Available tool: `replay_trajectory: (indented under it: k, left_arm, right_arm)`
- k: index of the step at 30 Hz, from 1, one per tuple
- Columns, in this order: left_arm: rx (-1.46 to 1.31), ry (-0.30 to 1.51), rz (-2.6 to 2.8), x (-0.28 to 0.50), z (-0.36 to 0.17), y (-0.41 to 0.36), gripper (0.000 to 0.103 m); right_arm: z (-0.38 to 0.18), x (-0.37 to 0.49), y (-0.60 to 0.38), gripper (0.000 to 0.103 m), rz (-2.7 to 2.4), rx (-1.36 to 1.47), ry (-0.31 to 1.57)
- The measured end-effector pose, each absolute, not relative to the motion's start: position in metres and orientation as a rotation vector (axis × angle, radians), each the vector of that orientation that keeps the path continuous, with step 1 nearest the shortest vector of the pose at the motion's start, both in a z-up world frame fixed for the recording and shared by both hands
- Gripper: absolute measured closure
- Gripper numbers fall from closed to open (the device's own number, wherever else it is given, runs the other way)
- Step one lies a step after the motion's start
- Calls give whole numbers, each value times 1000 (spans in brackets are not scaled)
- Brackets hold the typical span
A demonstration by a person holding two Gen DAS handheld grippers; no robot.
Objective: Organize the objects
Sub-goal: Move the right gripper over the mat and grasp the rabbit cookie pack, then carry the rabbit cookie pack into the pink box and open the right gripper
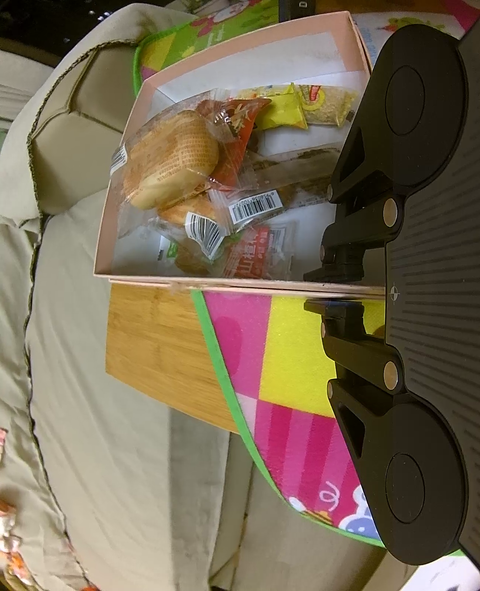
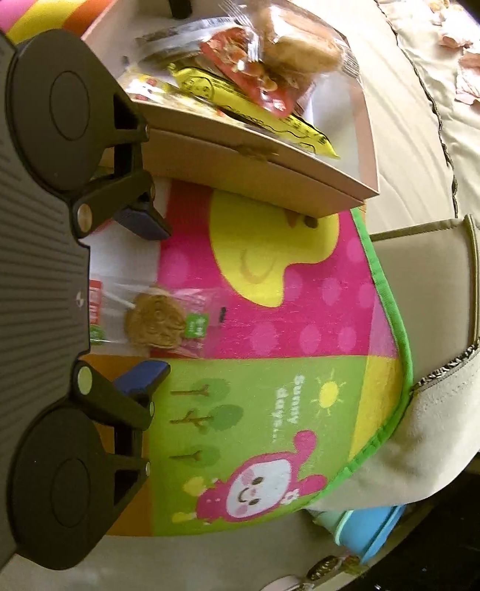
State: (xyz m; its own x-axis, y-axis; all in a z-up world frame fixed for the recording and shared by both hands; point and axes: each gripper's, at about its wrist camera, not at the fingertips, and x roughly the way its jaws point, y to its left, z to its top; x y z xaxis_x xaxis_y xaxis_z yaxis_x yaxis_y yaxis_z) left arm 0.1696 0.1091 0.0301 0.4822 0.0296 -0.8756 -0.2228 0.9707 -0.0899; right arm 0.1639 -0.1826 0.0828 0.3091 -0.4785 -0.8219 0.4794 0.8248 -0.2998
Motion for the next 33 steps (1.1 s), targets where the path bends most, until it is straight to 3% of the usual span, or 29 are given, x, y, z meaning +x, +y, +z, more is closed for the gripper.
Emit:
replay_trajectory:
  k: [2,4,13,23,33]
  left_arm:
    - [-181,1059,152,170,30,107,92]
    - [-173,1061,144,171,31,106,92]
    - [-168,1055,78,167,33,113,92]
    - [-178,1069,36,169,33,118,91]
    - [-181,1084,-11,172,31,125,89]
  right_arm:
    - [84,163,-179,58,-622,-3,1090]
    - [86,162,-176,67,-622,8,1097]
    - [97,127,-143,68,-707,62,1106]
    - [122,84,-45,68,-698,133,1176]
    - [199,130,19,68,-690,71,957]
